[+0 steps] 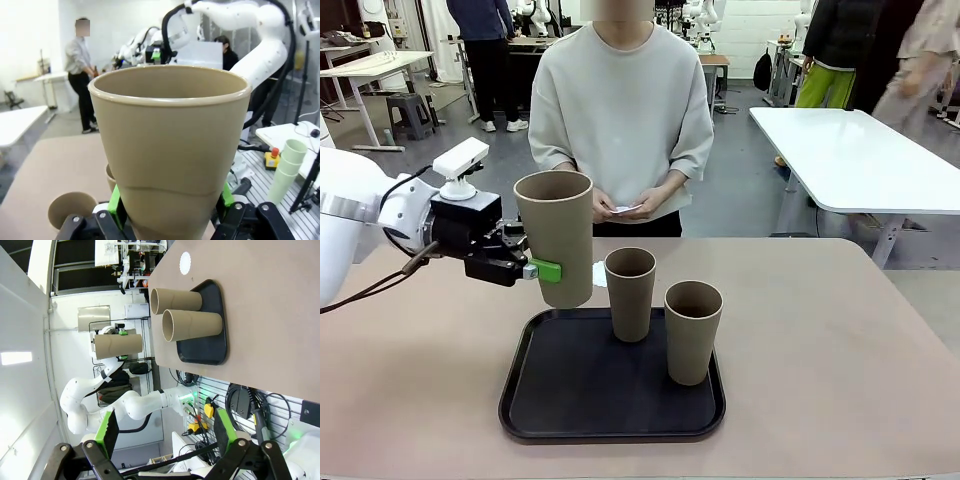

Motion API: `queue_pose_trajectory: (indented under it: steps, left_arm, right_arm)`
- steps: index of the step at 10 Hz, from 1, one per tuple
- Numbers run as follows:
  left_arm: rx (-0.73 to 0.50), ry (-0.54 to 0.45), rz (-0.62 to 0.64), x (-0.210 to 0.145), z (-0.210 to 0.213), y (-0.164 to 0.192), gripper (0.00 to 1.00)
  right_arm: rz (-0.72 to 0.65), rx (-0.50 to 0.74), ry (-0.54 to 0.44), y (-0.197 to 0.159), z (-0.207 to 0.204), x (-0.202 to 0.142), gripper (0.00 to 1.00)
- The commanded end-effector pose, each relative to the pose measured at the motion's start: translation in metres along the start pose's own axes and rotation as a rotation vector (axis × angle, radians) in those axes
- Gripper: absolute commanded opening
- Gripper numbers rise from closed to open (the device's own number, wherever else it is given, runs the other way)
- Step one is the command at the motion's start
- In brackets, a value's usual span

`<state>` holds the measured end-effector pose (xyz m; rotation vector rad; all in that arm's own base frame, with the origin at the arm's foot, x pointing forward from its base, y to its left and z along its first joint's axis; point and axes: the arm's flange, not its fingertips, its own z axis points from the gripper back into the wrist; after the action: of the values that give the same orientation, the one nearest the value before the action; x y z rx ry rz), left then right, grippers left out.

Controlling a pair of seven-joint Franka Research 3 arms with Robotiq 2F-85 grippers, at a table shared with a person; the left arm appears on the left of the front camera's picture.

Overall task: Place coasters on the table and set cups on them.
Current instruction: Pick up one Reusable plastic cup and place it on a coaster set by the human.

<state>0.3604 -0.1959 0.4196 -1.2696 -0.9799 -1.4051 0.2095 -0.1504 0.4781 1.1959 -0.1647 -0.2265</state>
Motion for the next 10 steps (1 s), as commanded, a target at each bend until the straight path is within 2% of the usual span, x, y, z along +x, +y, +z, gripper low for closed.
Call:
queue_pose_trajectory:
  steps: [1,2,3,8,9,10]
  left_arm:
    - [0.071,0.013,0.038,0.005,-0.002,-0.005,0.28]
    - [0.098,0.003,0.035,0.005,0.002,-0.006,0.28]
    - [0.024,0.016,0.012,0.004,0.001,0.0,0.28]
    - [0.024,0.016,0.012,0.004,0.001,0.0,0.28]
    - [0.036,0.021,0.021,0.003,0.002,-0.001,0.84]
    - [0.042,0.021,-0.028,0.02,0.007,0.016,0.84]
  right_arm:
    - [0.01,0.018,-0.002,0.0,0.0,0.001,1.0]
    - [0.01,0.018,-0.002,0.0,0.0,0.001,1.0]
    - [0.01,0.018,-0.002,0.0,0.0,0.001,1.0]
    - [0.01,0.018,-0.002,0.0,0.0,0.001,1.0]
    - [0.01,0.018,-0.002,0.0,0.0,0.001,1.0]
    - [0.01,0.018,-0.002,0.0,0.0,0.001,1.0]
